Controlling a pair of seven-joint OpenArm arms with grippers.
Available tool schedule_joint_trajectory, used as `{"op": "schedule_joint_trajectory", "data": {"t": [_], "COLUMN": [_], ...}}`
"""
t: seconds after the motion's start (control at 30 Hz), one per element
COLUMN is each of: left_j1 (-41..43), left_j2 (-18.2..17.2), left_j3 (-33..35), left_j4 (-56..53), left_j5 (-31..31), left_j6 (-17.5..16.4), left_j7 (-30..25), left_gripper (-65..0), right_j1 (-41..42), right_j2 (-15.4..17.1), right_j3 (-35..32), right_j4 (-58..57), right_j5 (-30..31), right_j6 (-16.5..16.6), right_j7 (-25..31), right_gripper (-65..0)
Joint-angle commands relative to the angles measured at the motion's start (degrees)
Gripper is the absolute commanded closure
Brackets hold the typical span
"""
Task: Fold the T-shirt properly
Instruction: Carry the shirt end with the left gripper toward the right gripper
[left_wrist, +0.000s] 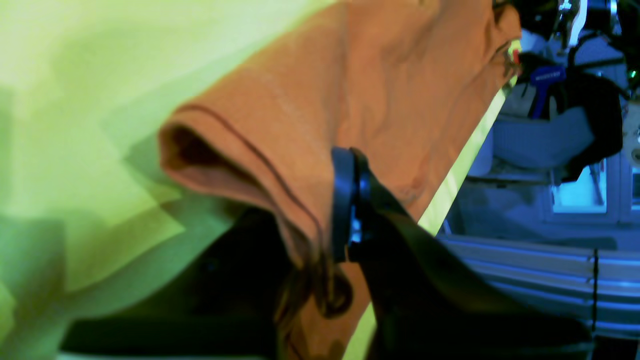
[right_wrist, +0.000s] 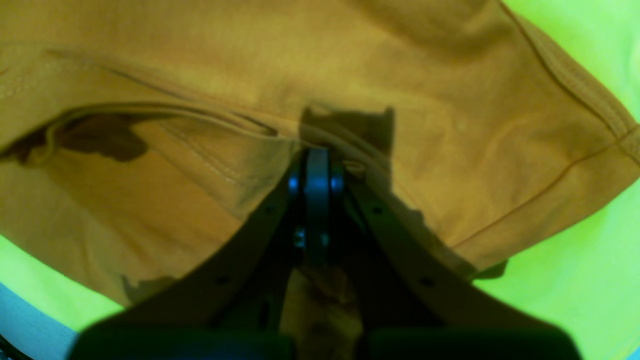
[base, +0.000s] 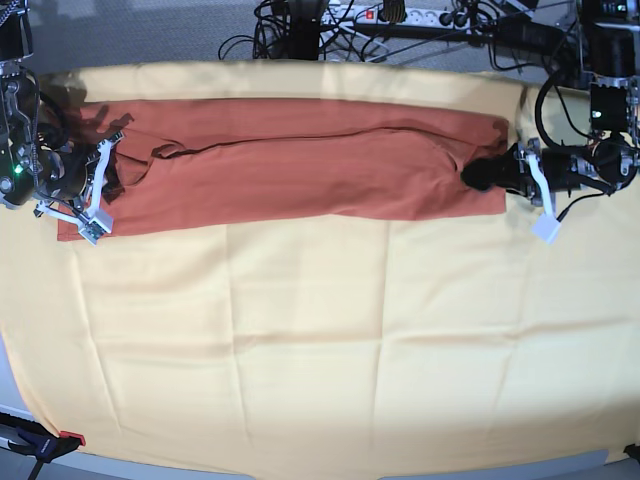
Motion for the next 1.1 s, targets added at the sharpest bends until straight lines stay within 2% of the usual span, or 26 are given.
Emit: {"op": "schedule_joint_trajectory", "data": {"t": [0.0, 0.23, 0.37, 0.57, 0.87, 1.07], "left_j1": [-0.9, -0.9, -0.8, -0.8, -0.2, 5.1], "left_j2": [-1.3, -1.3, -1.2, -1.1, -0.3, 1.8], "left_j3": [-1.4, -6.2, -6.3, -6.3, -6.3, -6.3], "left_j4": [0.2, 0.2, 0.2, 2.2, 15.7, 26.4], "left_j5": [0.9, 0.9, -1.5, -1.5, -1.5, -1.5], "left_j6": [0.5, 0.5, 0.5, 1.4, 2.7, 2.6], "left_j7": [0.2, 0.6, 2.0, 2.5, 2.5, 2.5], "left_gripper": [0.0, 0.0, 0.0, 0.0, 0.0, 0.0], "right_j1": [0.0, 0.0, 0.0, 0.0, 0.0, 0.0], "right_j2": [0.5, 0.5, 0.5, 0.5, 0.5, 0.4], "right_j3": [0.0, 0.0, 0.0, 0.0, 0.0, 0.0], "right_j4": [0.0, 0.0, 0.0, 0.0, 0.0, 0.0], "right_j5": [-0.5, -0.5, -0.5, -0.5, -0.5, -0.5], "right_j6": [-0.4, -0.4, -0.4, -0.4, -0.4, -0.4], "right_j7": [0.0, 0.0, 0.0, -0.2, 0.0, 0.0], "right_gripper": [0.0, 0.0, 0.0, 0.0, 0.0, 0.0]}}
